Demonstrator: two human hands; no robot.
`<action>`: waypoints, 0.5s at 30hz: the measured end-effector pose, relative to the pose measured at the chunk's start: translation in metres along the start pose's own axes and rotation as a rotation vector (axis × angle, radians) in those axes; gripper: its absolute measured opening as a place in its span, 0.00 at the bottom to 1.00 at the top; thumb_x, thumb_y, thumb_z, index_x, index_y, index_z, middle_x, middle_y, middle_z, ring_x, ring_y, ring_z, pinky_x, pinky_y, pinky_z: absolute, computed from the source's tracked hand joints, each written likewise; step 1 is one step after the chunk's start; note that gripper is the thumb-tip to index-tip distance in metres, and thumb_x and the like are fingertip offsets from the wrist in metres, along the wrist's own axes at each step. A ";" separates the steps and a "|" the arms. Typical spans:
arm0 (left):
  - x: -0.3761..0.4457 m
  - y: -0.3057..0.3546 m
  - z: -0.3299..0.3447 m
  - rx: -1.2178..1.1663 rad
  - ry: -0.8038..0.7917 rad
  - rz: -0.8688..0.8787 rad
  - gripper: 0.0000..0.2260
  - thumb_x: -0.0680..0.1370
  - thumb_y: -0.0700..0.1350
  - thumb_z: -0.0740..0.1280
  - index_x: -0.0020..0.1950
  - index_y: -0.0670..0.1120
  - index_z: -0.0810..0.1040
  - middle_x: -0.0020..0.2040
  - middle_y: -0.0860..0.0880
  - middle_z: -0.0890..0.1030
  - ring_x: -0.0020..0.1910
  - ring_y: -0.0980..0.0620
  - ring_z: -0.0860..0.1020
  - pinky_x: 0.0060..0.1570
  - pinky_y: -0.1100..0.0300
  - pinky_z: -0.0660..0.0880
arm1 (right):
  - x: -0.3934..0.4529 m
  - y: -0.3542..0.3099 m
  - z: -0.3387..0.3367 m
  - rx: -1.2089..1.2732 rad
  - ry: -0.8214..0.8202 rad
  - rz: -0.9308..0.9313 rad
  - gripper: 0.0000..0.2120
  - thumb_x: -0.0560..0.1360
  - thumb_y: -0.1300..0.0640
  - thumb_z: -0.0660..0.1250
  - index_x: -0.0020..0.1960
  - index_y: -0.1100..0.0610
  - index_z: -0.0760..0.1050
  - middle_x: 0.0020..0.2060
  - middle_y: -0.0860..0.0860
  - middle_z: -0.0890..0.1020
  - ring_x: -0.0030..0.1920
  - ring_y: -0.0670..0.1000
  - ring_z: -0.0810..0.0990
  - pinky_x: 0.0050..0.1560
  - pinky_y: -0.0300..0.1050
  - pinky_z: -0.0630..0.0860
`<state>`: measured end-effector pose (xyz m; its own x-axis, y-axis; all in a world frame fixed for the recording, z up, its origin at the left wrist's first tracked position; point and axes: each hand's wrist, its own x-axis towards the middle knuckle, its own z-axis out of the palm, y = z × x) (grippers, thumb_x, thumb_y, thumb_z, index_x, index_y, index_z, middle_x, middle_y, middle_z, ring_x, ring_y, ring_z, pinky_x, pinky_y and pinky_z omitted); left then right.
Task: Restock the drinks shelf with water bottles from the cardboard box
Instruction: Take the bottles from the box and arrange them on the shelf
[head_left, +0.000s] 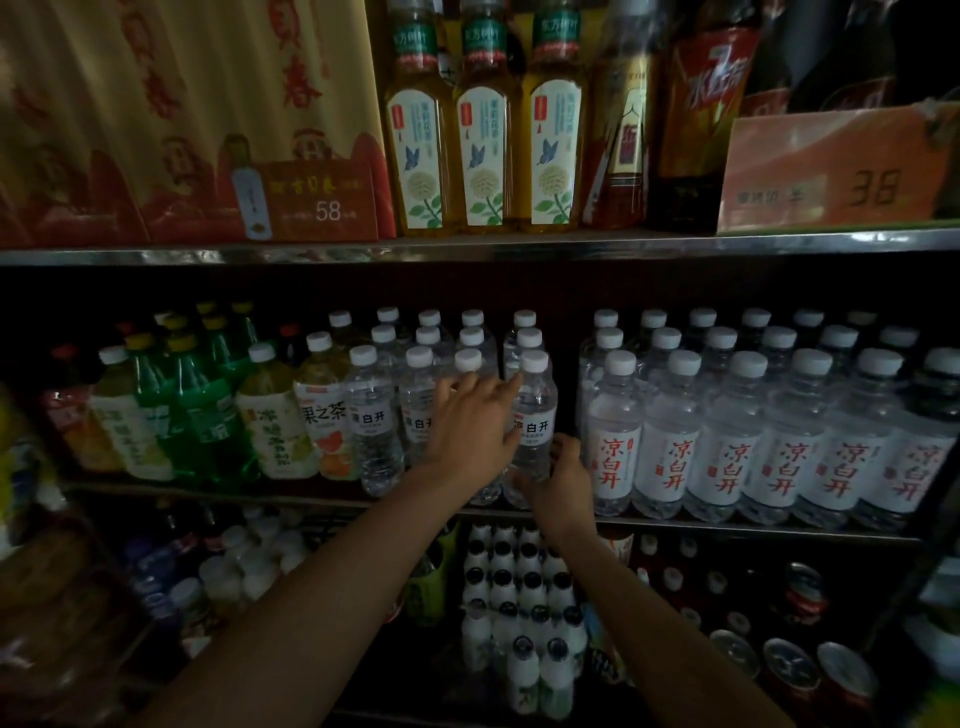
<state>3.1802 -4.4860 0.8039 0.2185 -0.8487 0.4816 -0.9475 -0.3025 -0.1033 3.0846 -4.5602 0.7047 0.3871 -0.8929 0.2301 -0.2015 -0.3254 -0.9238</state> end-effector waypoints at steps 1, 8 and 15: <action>-0.001 -0.001 0.000 -0.007 -0.008 -0.002 0.28 0.79 0.56 0.60 0.76 0.50 0.57 0.68 0.50 0.71 0.68 0.49 0.65 0.65 0.51 0.58 | -0.003 -0.003 -0.001 -0.006 0.006 -0.007 0.33 0.69 0.60 0.76 0.69 0.58 0.63 0.62 0.52 0.77 0.60 0.51 0.77 0.54 0.40 0.75; -0.018 -0.012 -0.016 -0.084 0.052 0.012 0.23 0.79 0.52 0.59 0.74 0.52 0.63 0.67 0.52 0.71 0.67 0.51 0.67 0.65 0.55 0.60 | -0.032 -0.029 -0.013 -0.121 0.198 -0.092 0.29 0.70 0.50 0.75 0.65 0.57 0.66 0.51 0.48 0.76 0.49 0.47 0.77 0.41 0.37 0.74; -0.106 -0.081 -0.028 -0.108 0.044 -0.185 0.17 0.81 0.46 0.56 0.70 0.50 0.70 0.63 0.51 0.75 0.62 0.49 0.73 0.58 0.54 0.68 | -0.068 -0.080 0.008 -0.326 0.187 -0.551 0.14 0.75 0.50 0.69 0.54 0.59 0.74 0.47 0.52 0.80 0.46 0.50 0.80 0.39 0.40 0.73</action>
<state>3.2272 -4.3593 0.7855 0.3832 -0.7622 0.5217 -0.9121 -0.4015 0.0832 3.0815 -4.4708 0.7605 0.3550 -0.5985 0.7182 -0.2920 -0.8008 -0.5230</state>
